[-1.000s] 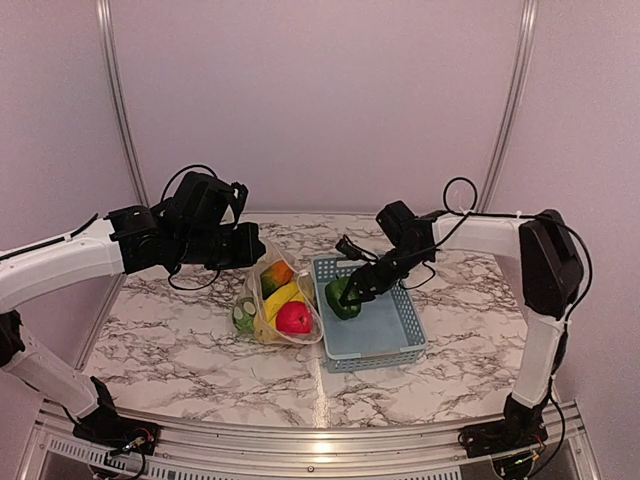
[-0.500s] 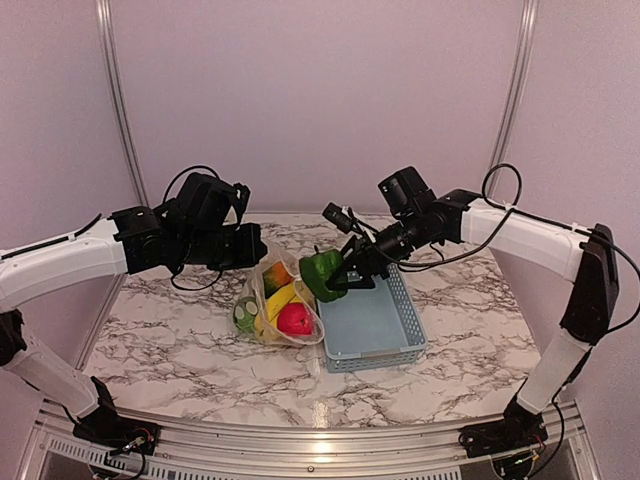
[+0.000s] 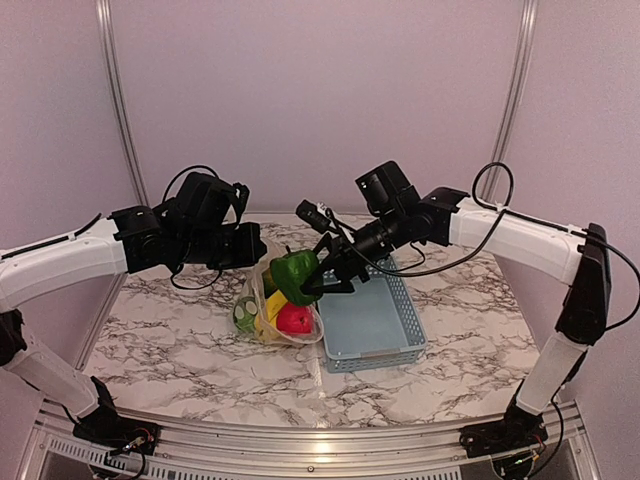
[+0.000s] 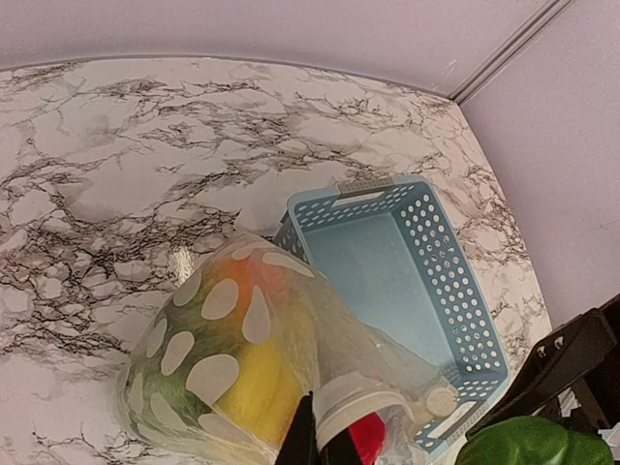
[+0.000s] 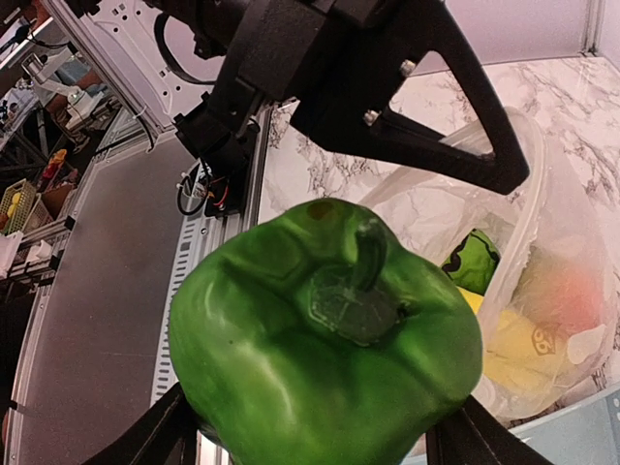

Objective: Place the food in the zip-top bag and seal the zipper
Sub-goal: Place the fake vegetable in the zipper food storage bag.

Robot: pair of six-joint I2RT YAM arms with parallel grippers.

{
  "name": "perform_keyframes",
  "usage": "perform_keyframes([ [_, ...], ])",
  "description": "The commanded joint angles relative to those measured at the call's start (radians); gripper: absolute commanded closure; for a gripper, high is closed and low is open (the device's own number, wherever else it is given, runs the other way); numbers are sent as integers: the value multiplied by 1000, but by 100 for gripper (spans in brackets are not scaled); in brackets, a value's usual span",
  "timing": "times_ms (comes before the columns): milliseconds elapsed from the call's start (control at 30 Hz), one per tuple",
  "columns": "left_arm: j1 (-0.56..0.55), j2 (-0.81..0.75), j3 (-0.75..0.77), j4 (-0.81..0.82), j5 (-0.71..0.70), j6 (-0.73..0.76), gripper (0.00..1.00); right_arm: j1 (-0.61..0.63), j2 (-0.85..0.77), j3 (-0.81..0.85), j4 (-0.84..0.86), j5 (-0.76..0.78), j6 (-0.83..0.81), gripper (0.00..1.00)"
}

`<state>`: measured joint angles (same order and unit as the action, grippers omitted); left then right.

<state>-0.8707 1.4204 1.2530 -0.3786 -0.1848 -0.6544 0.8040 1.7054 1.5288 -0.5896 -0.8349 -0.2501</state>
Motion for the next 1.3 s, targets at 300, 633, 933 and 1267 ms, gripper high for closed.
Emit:
perform_keyframes([
  [300, 10, -29, -9, 14, 9, -14, 100, 37, 132, 72, 37, 203, 173, 37],
  [633, 9, -19, -36, 85, 77, -30, 100, 40, 257, 232, 36, 257, 284, 34],
  [933, 10, -45, -69, 88, 43, -39, 100, 48, 287, 286, 3, 222, 253, 11],
  [1267, 38, -54, -84, 85, 54, 8, 100, -7, 133, 285, -76, 84, 108, 1],
])
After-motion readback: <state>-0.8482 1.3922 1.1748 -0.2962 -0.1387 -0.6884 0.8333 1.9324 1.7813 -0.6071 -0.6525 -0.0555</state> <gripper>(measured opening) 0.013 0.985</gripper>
